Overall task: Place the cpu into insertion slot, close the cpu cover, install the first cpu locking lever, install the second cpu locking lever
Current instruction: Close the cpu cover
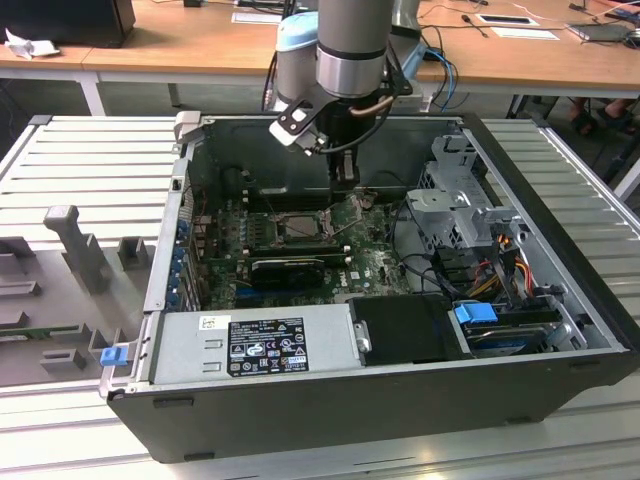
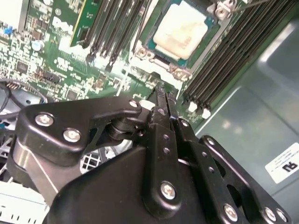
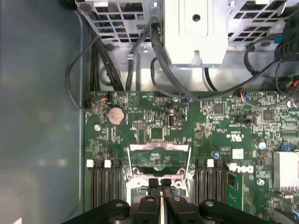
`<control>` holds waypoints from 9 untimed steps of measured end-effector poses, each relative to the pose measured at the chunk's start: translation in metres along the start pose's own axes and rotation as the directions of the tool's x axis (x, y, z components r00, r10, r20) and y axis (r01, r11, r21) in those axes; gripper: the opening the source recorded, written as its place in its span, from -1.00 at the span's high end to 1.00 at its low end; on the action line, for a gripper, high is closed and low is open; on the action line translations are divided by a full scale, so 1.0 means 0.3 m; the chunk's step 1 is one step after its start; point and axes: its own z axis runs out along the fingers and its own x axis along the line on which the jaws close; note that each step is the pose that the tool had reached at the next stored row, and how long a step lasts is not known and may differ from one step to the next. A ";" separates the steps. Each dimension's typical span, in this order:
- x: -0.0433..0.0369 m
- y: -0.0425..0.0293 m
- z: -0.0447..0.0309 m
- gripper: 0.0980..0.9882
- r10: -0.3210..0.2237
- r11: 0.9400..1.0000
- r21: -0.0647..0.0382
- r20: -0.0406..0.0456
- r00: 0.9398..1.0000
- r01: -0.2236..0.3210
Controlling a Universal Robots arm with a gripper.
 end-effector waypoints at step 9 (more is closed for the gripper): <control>0.000 0.067 0.002 0.87 0.000 1.000 0.006 0.000 1.000 0.000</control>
